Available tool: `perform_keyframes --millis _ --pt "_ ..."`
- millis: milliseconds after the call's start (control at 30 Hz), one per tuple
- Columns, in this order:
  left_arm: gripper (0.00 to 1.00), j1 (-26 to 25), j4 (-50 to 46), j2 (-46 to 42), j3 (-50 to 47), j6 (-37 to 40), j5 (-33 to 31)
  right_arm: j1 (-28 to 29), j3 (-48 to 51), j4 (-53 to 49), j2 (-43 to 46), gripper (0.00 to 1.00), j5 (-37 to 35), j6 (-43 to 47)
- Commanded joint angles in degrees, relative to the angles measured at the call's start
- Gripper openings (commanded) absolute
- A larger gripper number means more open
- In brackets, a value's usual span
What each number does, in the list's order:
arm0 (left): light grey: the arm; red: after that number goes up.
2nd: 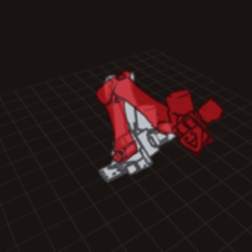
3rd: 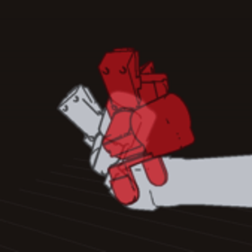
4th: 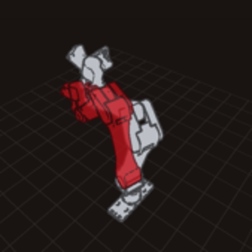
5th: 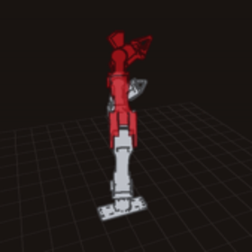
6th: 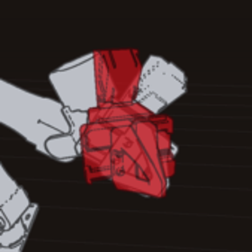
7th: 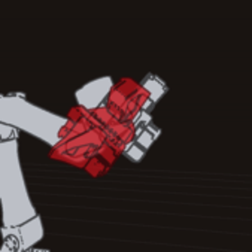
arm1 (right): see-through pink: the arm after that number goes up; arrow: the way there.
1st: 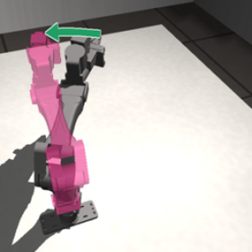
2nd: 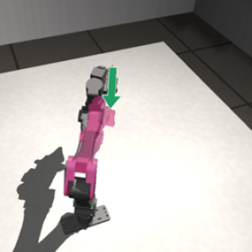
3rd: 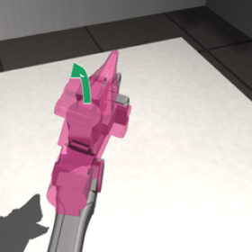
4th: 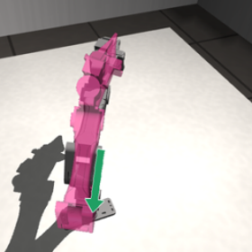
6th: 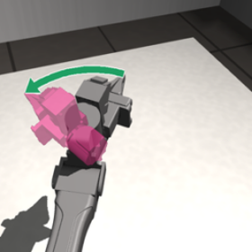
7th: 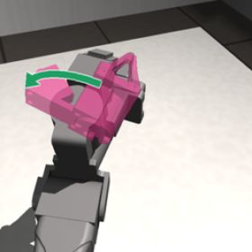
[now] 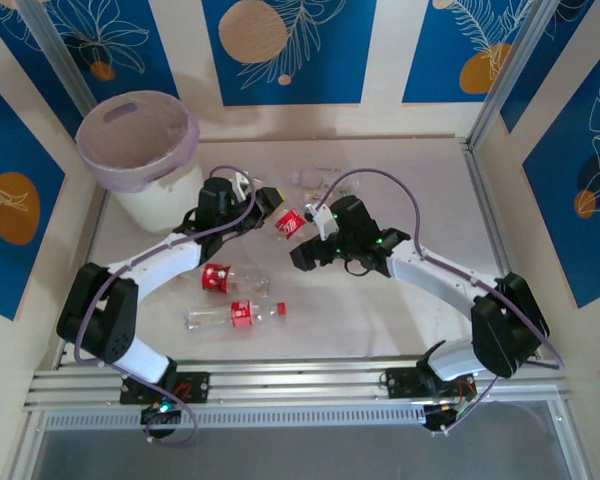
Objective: Put the plastic bottles in the bin
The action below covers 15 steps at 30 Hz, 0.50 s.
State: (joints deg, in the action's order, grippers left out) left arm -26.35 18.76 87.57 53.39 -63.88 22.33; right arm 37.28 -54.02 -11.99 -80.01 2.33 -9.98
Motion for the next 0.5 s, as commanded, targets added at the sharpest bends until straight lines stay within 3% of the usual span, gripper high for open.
perform_keyframes --millis 0,100,267,467 --pt "0.46 -1.1 -2.2 -1.4 3.0 3.9 -2.0 -1.6 0.5 -2.6 5.5 0.91 4.1 -0.7" --pt "0.45 -2.5 -12.4 -4.2 7.9 11.7 -5.4 -3.9 1.2 -4.6 11.1 0.94 4.8 -2.1" --pt "0.37 -1.8 -24.0 -5.3 19.8 23.2 -9.1 -9.3 -0.5 -11.3 18.1 0.94 -1.5 -5.6" --pt "0.20 5.6 -31.8 -0.8 38.7 29.7 -6.3 -13.3 1.1 -12.9 18.1 0.94 -0.5 -7.7"
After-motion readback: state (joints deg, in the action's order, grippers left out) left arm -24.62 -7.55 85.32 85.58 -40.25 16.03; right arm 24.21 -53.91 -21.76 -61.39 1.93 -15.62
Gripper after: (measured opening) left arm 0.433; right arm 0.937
